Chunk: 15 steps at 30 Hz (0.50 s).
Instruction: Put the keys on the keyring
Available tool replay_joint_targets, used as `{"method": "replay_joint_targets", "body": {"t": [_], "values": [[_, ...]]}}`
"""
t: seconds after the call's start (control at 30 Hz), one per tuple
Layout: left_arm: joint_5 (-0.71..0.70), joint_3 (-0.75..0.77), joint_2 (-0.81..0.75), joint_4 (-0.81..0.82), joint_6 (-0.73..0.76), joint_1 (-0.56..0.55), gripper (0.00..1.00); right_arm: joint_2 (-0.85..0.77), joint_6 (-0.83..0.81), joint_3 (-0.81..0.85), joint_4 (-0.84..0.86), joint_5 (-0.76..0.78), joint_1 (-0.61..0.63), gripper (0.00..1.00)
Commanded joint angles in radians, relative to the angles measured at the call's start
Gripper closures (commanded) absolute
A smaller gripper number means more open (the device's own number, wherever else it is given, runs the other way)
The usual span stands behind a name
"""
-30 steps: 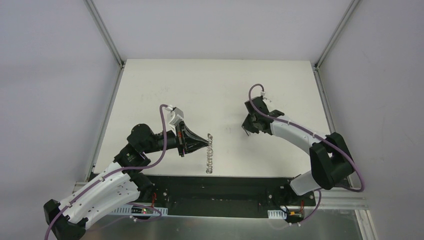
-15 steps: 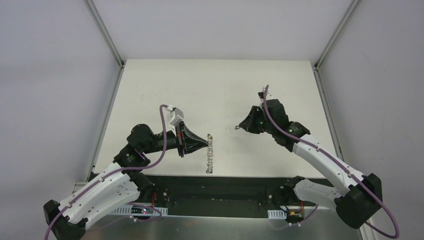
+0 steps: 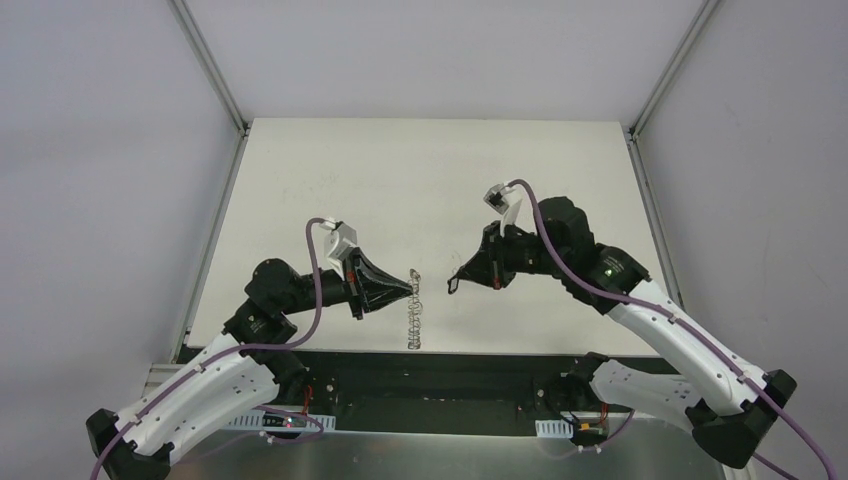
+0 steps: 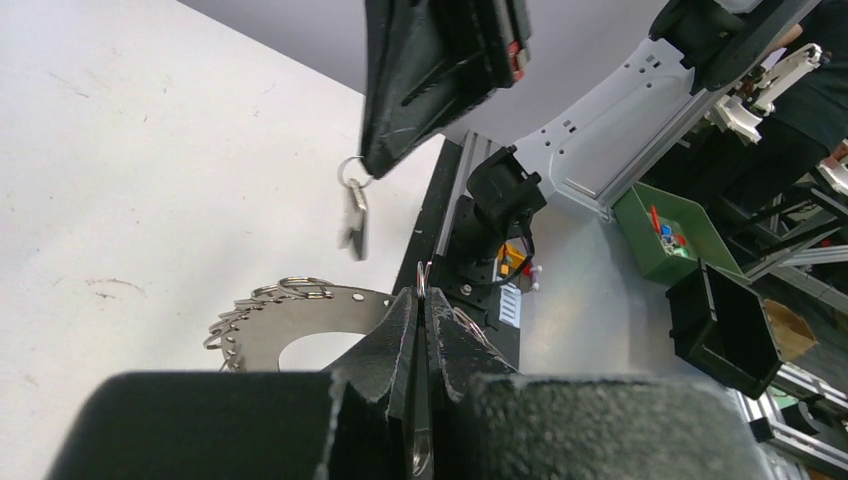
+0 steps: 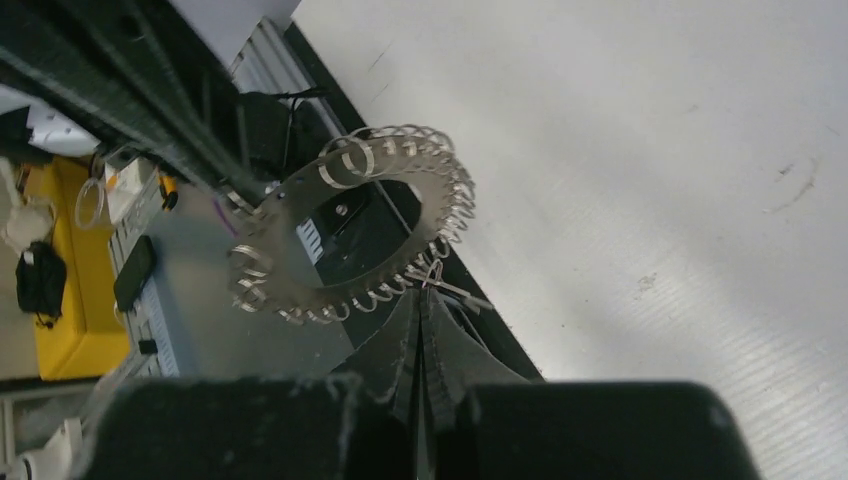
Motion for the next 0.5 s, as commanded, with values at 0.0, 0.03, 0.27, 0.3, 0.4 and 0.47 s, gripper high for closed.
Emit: {"method": "replay_joint_targets", "body": {"t": [0.0,0.03,0.27,0.3,0.4,0.47], "values": [[-0.005,-0.039,-0.033,0.139,0.033,0.001,1.0,-0.008,-0.112,0.099,-0.067,-0.102,0.082,1.0],[-0.005,-0.044,-0.036,0.148,0.039,0.002,1.0,-0.006,-0.125,0.112,-0.076,-0.099,0.105,1.0],[0.001,-0.064,-0.044,0.185,0.062,0.002,1.0,0.036,-0.199,0.234,-0.169,-0.147,0.2,1.0],[0.006,-0.065,-0.044,0.191,0.064,0.001,1.0,0.046,-0.202,0.245,-0.176,-0.148,0.205,1.0],[0.027,-0.071,-0.039,0.212,0.065,0.001,1.0,0.073,-0.204,0.276,-0.193,-0.141,0.212,1.0],[0.046,-0.076,-0.037,0.227,0.064,0.001,1.0,0.09,-0.205,0.285,-0.194,-0.14,0.218,1.0]]}}
